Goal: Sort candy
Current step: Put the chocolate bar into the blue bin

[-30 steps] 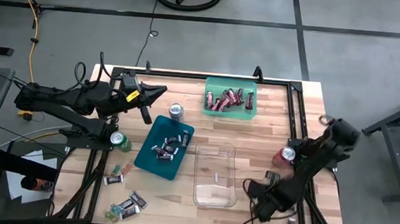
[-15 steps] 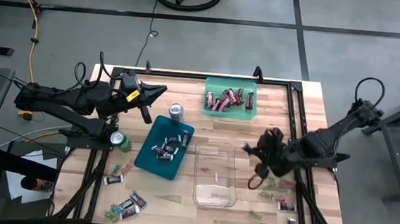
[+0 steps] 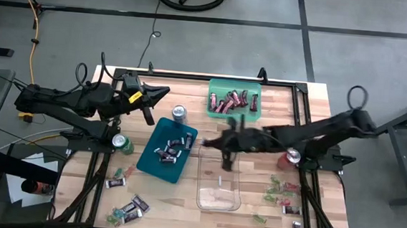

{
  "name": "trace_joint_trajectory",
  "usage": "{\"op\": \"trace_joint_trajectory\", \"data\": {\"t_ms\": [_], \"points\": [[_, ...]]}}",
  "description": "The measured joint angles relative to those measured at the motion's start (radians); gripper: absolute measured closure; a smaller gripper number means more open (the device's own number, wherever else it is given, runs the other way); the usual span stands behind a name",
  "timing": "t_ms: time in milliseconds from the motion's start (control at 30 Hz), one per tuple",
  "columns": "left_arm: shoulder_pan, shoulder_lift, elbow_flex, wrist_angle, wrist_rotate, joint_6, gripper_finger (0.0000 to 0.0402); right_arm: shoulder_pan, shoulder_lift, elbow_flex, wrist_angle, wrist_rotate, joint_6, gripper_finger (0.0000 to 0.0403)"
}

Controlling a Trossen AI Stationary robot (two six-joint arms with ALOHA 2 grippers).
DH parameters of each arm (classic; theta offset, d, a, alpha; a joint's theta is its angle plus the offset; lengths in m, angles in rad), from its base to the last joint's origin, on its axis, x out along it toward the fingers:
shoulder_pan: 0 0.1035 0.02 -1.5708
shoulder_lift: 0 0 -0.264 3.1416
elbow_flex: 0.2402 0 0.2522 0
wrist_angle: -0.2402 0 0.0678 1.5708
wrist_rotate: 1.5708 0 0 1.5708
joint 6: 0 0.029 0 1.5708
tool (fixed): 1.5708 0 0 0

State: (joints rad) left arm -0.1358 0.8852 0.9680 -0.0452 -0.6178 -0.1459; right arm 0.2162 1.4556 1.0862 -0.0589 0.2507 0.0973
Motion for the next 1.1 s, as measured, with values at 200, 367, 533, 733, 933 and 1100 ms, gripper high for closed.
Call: {"op": "trace_joint_trajectory", "data": {"t_ms": [200, 367, 533, 733, 933, 1100], "points": [[0.000, 0.000, 0.000, 0.055, 0.000, -0.001, 0.0401, -0.092, 0.232, 0.239, 0.033, -0.133, -0.130, 0.0403], [0.000, 0.000, 0.000, 0.078, 0.000, -0.001, 0.0401, -0.120, 0.445, 0.518, -0.223, -0.228, -0.242, 0.0403], [0.000, 0.000, 0.000, 0.080, 0.000, -0.002, 0.0401, -0.135, 0.635, 0.722, -0.359, -0.261, -0.319, 0.0403], [0.000, 0.000, 0.000, 0.080, 0.000, -0.058, 0.0402, -0.153, 0.821, 0.847, -0.425, -0.263, -0.252, 0.0403], [0.000, 0.000, 0.000, 0.080, 0.000, -0.086, 0.0402, -0.160, 0.930, 0.863, -0.447, -0.262, -0.121, 0.0403], [0.000, 0.000, 0.000, 0.080, 0.000, -0.087, 0.0401, -0.160, 0.948, 0.866, -0.453, -0.262, -0.077, 0.0403]]}}
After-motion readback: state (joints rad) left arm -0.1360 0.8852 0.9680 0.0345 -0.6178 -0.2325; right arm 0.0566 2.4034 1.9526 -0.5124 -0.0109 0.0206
